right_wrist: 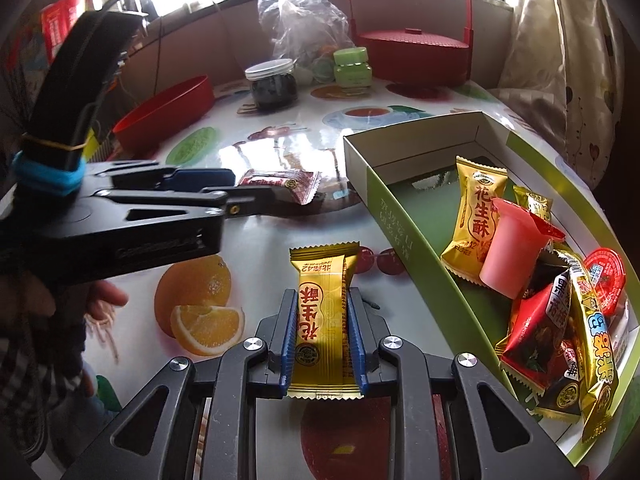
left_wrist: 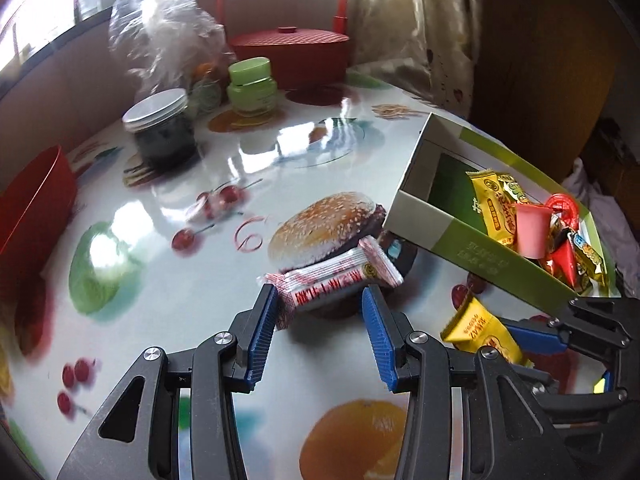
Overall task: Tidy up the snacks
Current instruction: 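Grasp the yellow peanut candy packet with the right gripper while the left grasps the white-red wrapped bar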
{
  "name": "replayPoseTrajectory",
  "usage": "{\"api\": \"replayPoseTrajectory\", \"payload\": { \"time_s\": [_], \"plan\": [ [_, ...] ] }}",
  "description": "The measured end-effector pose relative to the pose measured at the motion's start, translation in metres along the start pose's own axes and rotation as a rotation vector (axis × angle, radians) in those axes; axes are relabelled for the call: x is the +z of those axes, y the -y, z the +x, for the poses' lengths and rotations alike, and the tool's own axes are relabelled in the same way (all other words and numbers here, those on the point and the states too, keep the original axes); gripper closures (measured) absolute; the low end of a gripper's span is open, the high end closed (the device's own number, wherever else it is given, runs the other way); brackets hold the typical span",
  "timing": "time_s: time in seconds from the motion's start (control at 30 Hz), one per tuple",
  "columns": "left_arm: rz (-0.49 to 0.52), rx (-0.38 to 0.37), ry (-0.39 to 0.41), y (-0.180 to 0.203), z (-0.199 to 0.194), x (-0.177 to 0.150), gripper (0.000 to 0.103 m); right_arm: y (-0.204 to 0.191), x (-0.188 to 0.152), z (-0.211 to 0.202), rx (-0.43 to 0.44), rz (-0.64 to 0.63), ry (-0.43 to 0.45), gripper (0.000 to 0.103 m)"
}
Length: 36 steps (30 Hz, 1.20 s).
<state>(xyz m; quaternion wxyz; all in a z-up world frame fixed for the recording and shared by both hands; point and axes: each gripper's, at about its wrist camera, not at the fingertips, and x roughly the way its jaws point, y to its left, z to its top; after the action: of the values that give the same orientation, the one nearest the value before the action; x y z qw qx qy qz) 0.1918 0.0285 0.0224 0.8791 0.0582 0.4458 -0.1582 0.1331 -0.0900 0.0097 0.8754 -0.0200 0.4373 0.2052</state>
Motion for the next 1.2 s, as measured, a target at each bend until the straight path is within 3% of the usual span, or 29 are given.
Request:
{"api": "replayPoseTrajectory", "payload": {
  "time_s": [0.43, 0.47, 0.57, 0.67, 1.0, 1.2],
  "plan": [
    [0.155, -0.017, -0.019, 0.011, 0.013, 0.022, 0.058, 0.004, 0.001, 0.0, 0.029, 0.013, 0.001, 0.081],
    [0.167, -0.02, -0.019, 0.011, 0.014, 0.023, 0.057, 0.004, 0.001, 0.0, 0.03, 0.014, 0.001, 0.081],
    [0.19, -0.061, -0.033, 0.01, 0.016, 0.027, 0.036, 0.003, 0.001, 0.0, 0.031, 0.015, 0.001, 0.081],
    [0.226, -0.078, -0.035, 0.013, 0.018, 0.028, 0.036, 0.002, 0.002, 0.001, 0.034, 0.017, 0.001, 0.081],
    [0.232, -0.061, -0.061, 0.012, 0.03, 0.035, 0.036, 0.003, 0.002, 0.001, 0.037, 0.02, 0.003, 0.081],
    [0.184, -0.103, -0.071, 0.013, 0.033, 0.033, 0.036, 0.003, 0.002, 0.001, 0.038, 0.021, 0.003, 0.08]
  ]
}}
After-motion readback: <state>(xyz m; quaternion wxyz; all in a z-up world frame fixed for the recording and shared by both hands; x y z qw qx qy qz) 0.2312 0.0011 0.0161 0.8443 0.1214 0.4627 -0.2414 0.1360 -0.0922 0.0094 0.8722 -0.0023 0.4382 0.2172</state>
